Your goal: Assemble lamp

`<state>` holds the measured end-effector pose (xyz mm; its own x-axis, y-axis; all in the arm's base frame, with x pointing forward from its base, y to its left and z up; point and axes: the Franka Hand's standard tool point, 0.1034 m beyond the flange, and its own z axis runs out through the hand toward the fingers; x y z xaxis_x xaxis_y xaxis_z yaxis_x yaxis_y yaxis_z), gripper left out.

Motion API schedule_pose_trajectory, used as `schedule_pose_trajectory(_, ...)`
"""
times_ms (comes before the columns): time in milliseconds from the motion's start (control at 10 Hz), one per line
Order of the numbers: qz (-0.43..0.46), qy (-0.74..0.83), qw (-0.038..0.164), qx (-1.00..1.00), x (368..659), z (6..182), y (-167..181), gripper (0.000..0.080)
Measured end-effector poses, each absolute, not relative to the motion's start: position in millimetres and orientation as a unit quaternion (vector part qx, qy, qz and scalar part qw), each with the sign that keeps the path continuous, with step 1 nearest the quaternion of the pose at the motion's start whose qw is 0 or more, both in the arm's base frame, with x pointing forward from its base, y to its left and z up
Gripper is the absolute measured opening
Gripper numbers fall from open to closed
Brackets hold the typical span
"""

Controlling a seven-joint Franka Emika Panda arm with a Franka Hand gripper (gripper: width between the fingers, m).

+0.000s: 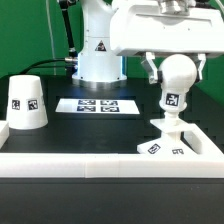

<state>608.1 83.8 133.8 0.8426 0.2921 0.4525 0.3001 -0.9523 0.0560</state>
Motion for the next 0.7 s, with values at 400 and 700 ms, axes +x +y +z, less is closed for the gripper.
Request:
schedule_pose_trajectory(400, -0.236, -0.155, 0.008, -0.959, 601, 126.7, 85, 0.0577)
schedule_pose_trajectory(700, -0.243, -0.16, 0.005, -0.957, 592, 116.3, 90, 0.0577)
